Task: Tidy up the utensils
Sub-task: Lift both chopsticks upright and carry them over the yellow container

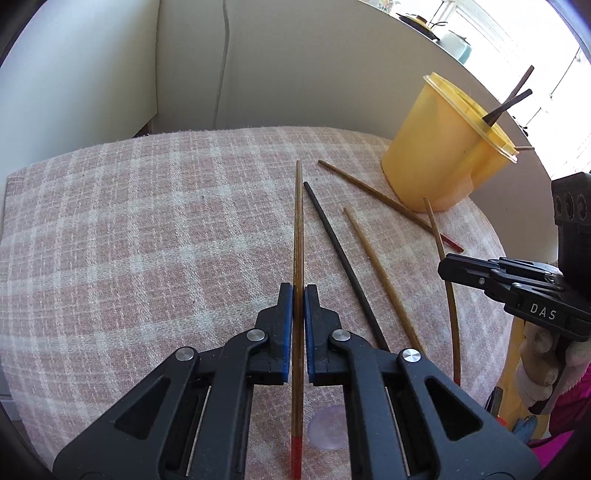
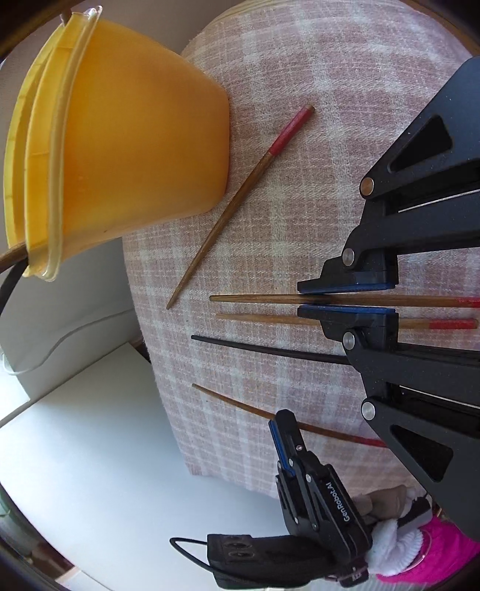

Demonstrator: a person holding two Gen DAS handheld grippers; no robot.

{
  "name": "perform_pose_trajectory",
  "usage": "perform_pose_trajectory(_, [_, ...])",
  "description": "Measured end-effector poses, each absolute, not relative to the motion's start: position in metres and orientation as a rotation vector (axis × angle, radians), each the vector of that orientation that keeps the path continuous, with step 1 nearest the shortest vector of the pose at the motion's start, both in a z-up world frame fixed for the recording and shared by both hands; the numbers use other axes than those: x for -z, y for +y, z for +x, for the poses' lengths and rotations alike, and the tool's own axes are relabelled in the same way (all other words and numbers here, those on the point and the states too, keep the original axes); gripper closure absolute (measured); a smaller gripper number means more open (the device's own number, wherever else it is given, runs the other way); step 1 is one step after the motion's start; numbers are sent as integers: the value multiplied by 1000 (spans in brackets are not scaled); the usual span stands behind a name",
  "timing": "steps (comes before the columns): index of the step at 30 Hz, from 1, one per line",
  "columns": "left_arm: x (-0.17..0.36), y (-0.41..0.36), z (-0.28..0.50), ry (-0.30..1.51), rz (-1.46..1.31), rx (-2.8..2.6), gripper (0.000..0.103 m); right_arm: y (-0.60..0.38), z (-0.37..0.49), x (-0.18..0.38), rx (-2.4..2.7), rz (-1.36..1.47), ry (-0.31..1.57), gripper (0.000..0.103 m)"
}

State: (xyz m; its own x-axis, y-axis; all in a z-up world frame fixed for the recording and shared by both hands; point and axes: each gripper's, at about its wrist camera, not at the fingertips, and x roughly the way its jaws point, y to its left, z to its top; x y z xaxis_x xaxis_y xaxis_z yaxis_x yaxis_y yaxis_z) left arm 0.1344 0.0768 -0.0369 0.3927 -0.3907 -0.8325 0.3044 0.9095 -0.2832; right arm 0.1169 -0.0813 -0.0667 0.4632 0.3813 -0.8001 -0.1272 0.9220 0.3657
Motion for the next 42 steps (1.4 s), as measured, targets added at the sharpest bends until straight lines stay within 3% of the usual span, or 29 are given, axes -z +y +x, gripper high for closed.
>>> perform_pose_trajectory(13, [-31,103,91,890,-121,481,99,-99,72,11,-389,137,783,99])
perform_pose_trajectory(42, [-114,19,88,673,-61,614,99,-159,29,-65,-322,114,419,99])
